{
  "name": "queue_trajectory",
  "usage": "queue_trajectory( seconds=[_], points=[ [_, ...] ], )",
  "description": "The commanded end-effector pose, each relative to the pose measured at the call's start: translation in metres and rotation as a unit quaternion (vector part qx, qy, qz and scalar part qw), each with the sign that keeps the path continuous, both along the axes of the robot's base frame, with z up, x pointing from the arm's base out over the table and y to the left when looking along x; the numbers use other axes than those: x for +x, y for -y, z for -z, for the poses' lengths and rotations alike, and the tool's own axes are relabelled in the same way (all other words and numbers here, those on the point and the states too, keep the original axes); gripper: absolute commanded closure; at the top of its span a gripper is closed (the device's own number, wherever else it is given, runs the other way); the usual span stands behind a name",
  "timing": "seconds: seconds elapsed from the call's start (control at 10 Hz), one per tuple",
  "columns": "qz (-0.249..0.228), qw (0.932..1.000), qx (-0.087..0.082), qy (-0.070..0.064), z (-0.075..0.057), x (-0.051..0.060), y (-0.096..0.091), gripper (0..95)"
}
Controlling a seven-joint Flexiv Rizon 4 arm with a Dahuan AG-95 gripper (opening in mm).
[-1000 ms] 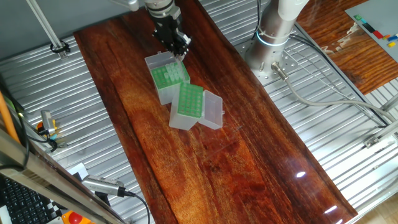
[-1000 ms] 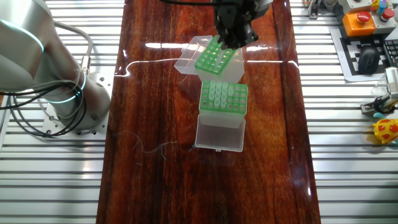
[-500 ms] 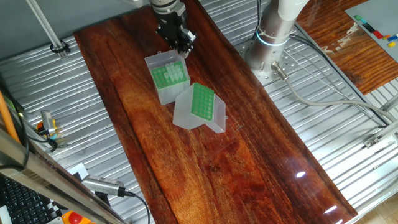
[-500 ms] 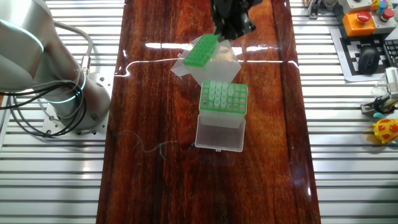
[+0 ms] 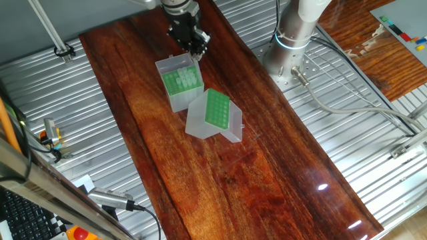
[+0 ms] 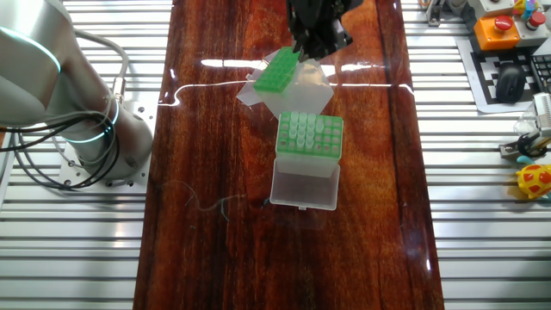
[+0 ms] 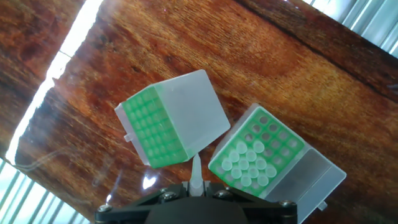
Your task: Transfer all large pipette tips from one holder to another
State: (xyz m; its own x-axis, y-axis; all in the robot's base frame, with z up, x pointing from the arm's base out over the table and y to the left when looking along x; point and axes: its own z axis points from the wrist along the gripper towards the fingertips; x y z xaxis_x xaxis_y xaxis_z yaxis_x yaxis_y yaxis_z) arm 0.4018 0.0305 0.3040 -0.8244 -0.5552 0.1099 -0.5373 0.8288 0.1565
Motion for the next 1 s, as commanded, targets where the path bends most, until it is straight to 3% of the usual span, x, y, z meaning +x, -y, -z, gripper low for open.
queue_trajectory(
  seconds=[0.1,0.2,0.3,0.4,0.7,1.0],
  points=[
    [0.007,0.9995,-0.031,-0.009,-0.001,0.001,-0.001,95.0],
    [0.005,0.9995,-0.031,-0.009,-0.001,0.001,-0.001,95.0],
    [-0.019,0.9988,-0.044,-0.004,0.001,0.002,0.003,95.0],
    [-0.037,0.9982,-0.046,0.002,0.004,0.006,0.014,95.0],
    [-0.054,0.9976,-0.041,0.013,0.01,0.026,0.034,95.0],
    [-0.057,0.9974,-0.04,0.017,0.007,0.034,0.036,95.0]
  ],
)
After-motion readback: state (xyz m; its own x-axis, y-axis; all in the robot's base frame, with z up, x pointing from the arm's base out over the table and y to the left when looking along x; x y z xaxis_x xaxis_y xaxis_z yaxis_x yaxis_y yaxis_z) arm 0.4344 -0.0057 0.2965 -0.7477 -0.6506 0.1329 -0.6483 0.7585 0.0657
